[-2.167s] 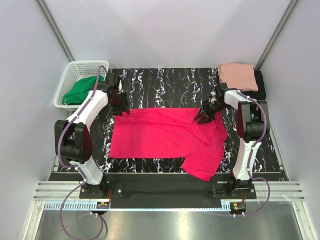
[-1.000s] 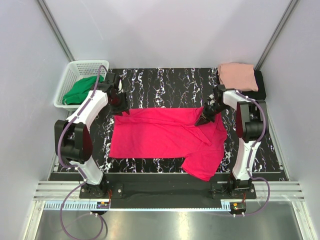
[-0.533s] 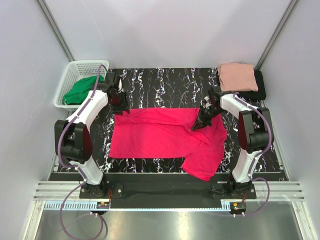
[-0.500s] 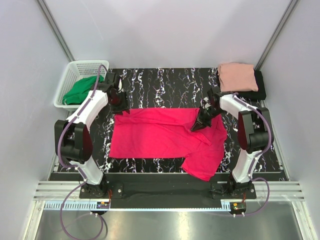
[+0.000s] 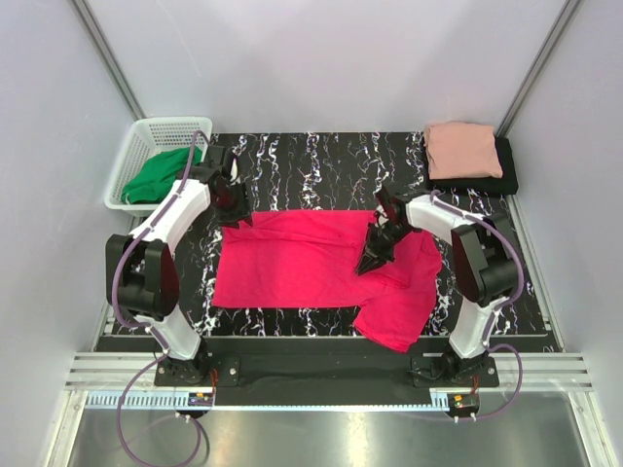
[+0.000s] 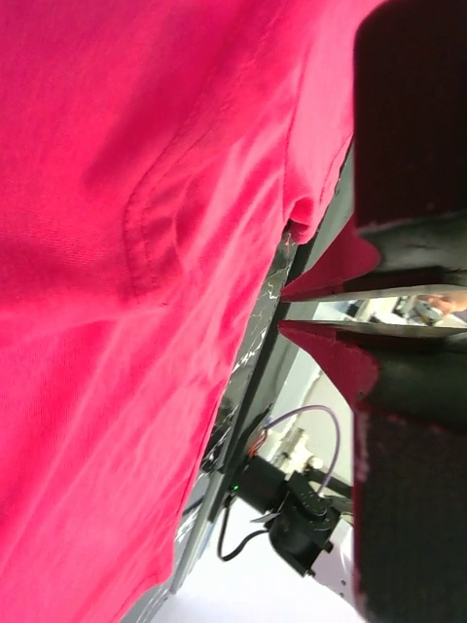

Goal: Fold and stack the t-shirts
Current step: Fold the tshirt

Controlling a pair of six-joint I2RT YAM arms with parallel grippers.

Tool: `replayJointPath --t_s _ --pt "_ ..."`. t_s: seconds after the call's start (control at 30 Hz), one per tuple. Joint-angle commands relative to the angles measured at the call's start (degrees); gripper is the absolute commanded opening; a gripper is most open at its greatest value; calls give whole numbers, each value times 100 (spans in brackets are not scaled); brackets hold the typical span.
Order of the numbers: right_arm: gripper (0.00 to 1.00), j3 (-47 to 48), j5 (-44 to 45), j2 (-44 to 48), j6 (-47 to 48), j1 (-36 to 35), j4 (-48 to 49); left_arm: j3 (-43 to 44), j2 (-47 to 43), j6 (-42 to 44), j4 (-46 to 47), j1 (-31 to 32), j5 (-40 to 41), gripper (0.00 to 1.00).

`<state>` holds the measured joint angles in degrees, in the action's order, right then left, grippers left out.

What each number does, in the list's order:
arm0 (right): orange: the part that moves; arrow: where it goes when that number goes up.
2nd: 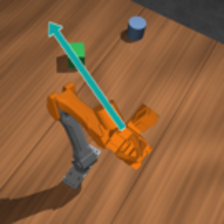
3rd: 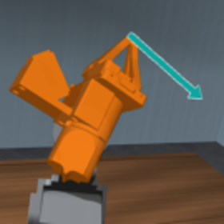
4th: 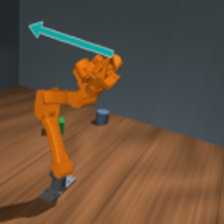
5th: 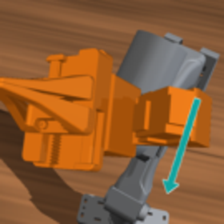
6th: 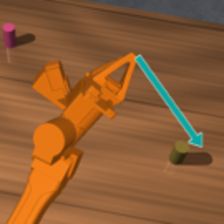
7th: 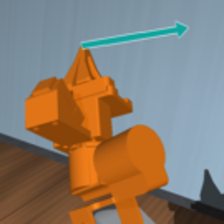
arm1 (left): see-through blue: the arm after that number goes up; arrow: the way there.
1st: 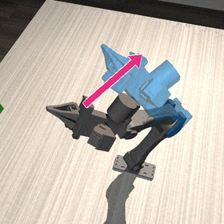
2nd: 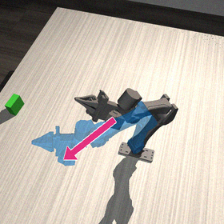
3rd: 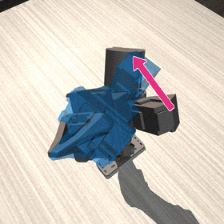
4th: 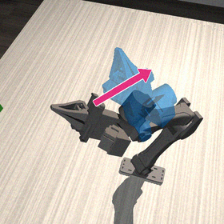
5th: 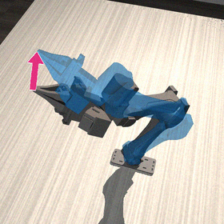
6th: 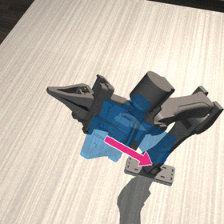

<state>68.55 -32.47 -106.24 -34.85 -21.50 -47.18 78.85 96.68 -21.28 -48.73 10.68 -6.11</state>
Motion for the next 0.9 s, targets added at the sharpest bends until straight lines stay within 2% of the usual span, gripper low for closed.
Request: replayJointPath --t_s 0.0,0.17,0.4,0.5,0.87 --pt "20 359 416 551 -136 23 -45 -63 -308 -43 232 -31 -145 44" --pt "20 668 715 578 48 31 -169 -45 -299 -52 232 -31 -171 44" --pt "19 905 1111 103 303 110 -11 -37 -247 -8 259 -39 74 47" --pt "19 984 936 33 268 251 77 156 -63 -8 267 -83 198 50" --pt "20 2021 531 -539 435 506 -195 1018 1360 -43 329 -198 356 50"
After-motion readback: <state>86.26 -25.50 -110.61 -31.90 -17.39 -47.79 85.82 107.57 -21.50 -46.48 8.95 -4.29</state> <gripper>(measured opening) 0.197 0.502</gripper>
